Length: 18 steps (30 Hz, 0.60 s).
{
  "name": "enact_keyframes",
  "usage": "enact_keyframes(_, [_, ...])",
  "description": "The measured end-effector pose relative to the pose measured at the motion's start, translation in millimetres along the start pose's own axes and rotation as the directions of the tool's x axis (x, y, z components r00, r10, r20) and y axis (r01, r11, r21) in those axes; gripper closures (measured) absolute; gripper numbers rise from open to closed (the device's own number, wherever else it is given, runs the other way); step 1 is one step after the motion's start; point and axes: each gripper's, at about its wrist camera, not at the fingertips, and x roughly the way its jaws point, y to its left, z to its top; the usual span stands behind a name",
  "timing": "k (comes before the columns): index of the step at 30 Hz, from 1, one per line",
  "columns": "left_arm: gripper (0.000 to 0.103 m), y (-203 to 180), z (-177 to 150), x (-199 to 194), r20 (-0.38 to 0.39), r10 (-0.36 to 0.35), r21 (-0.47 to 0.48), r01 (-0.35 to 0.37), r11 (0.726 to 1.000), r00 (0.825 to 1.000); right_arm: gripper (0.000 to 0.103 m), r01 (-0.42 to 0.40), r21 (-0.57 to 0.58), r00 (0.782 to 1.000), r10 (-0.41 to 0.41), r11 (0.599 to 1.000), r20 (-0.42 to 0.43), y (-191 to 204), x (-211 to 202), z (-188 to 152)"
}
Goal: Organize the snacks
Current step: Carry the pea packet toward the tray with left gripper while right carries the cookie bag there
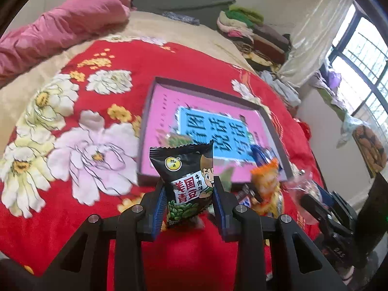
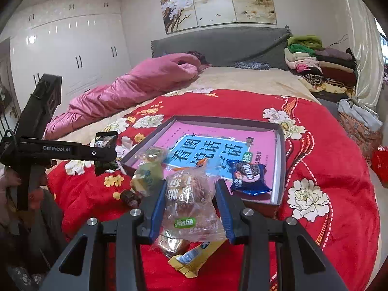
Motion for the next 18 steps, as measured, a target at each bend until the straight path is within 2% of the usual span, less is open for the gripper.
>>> enact_keyframes(12, [0.067,14.7,23.9,31.7,0.007,0.106,0.000,-0.106,0.994,0.994,0.062,0.024,0.046,0.999,-0.025,0.999,0.030,-21.9,-0.7,6.8])
enact_keyframes(18, [0.067,18.1,24.8,46.8,-0.007,0.110,-0.002,-0.110,0.994,0.994,0.062,0.045,0.071,0.998,-0.048,0.996,0.036,-32.2,0.4,9.5])
